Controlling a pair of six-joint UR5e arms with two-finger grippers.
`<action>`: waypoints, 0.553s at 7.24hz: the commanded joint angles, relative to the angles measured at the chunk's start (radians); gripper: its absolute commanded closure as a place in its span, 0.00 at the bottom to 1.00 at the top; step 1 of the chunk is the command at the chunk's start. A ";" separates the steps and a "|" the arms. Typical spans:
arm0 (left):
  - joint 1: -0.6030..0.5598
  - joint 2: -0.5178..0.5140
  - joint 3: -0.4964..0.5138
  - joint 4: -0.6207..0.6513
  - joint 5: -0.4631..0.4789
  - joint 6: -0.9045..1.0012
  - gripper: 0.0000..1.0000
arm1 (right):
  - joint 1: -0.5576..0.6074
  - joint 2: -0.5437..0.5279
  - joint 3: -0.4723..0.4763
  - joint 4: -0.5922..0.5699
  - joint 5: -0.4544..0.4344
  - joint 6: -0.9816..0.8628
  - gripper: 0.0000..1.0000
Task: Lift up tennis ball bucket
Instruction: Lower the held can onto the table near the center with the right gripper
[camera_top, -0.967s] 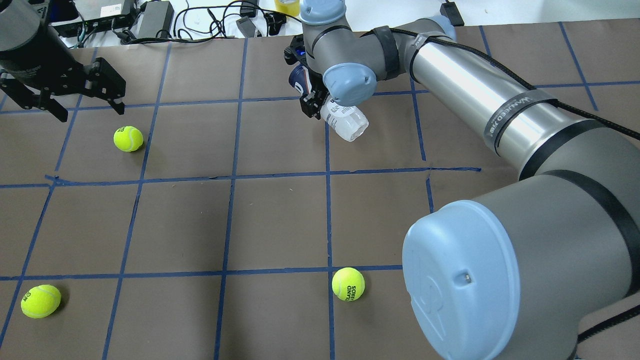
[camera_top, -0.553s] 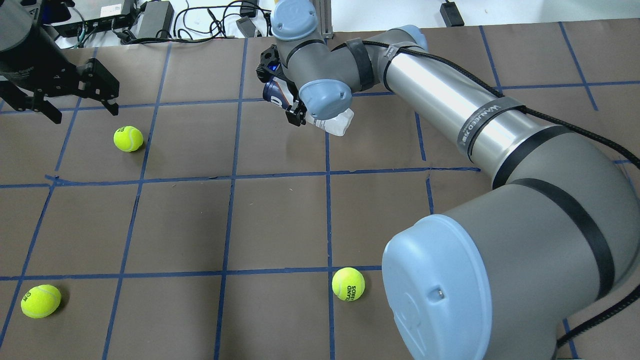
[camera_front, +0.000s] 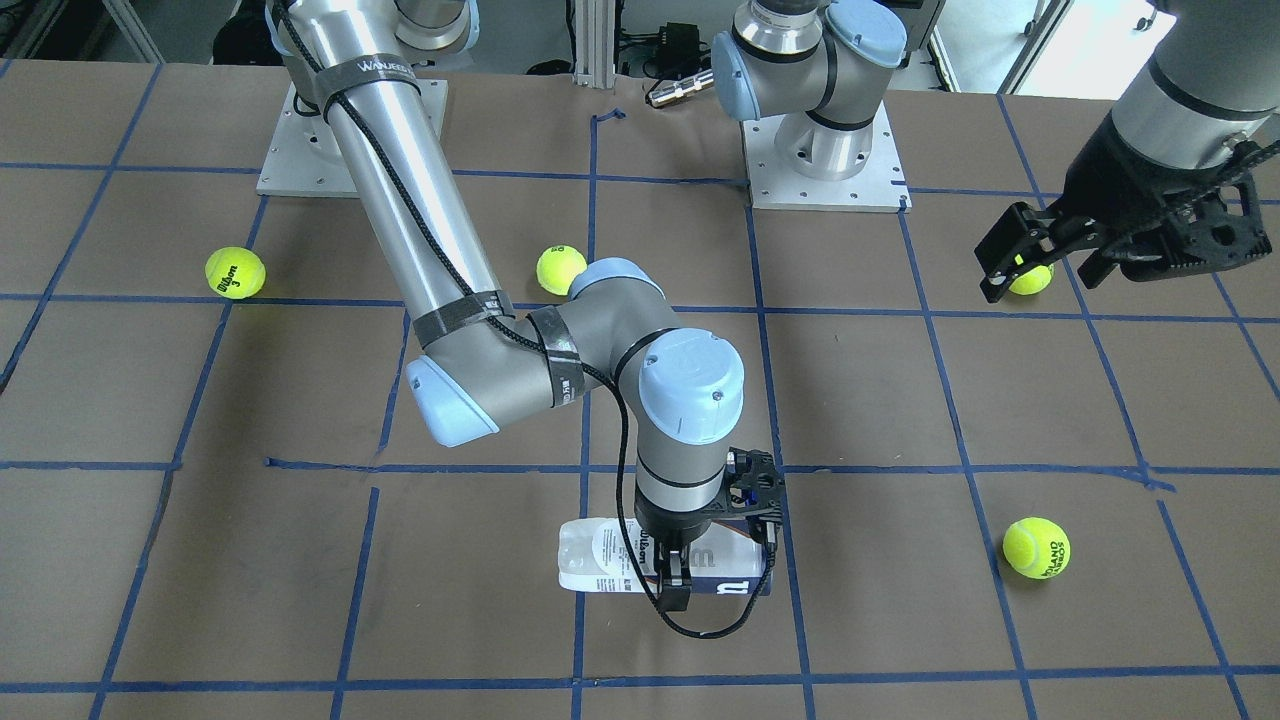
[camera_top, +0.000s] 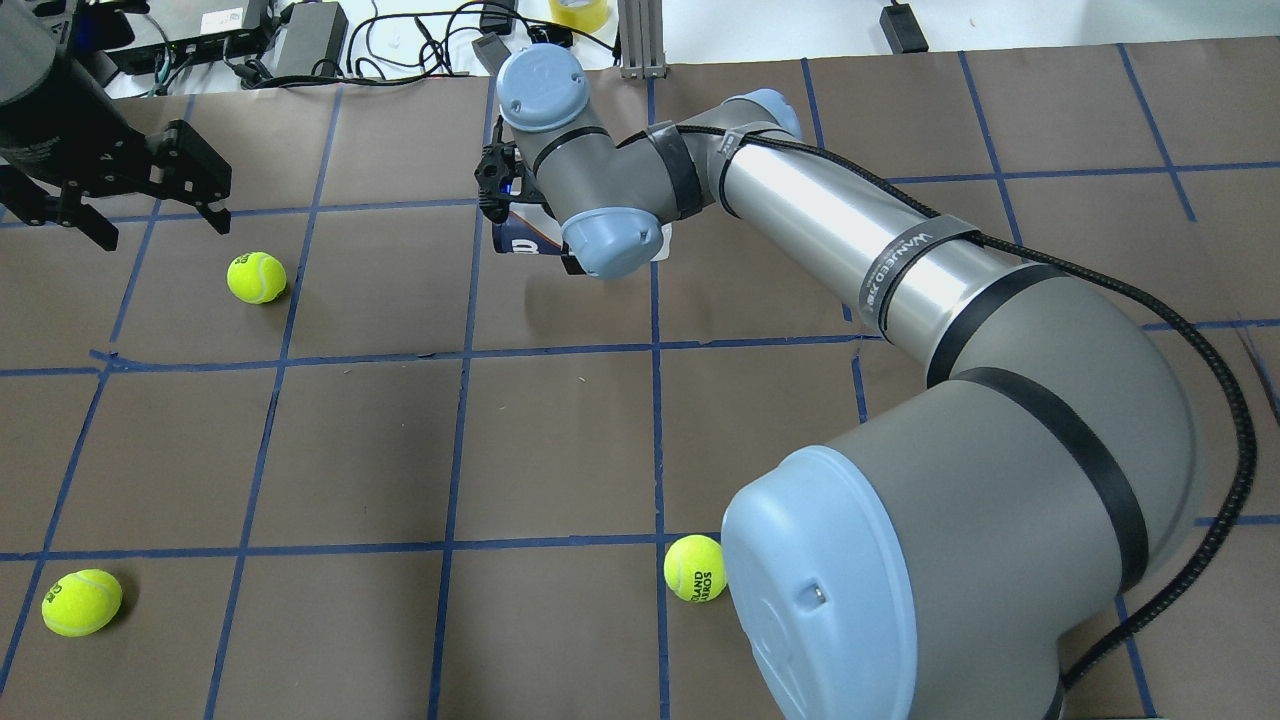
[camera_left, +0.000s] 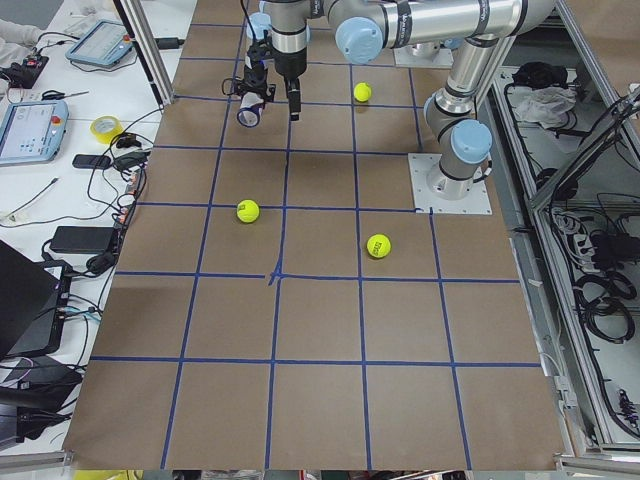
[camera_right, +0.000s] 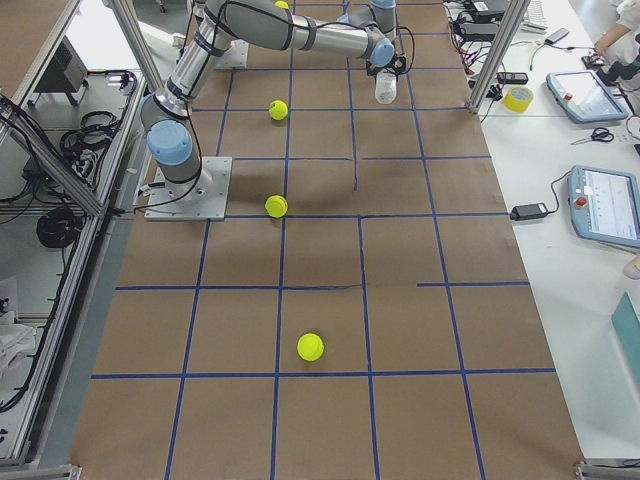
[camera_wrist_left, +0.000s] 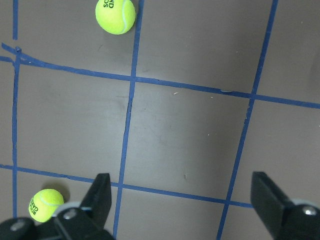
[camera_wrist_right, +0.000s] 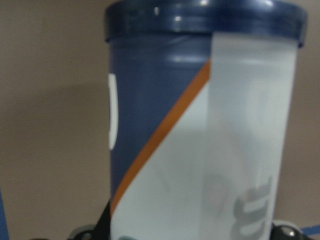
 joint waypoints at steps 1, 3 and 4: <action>-0.001 0.001 0.001 -0.002 0.004 0.002 0.00 | 0.024 0.035 0.004 -0.040 0.003 -0.075 0.19; -0.008 -0.007 -0.002 -0.009 0.005 0.000 0.00 | 0.025 0.041 0.005 -0.038 0.005 -0.096 0.17; -0.006 -0.012 -0.008 0.006 -0.002 0.005 0.00 | 0.025 0.033 0.007 -0.035 -0.001 -0.084 0.00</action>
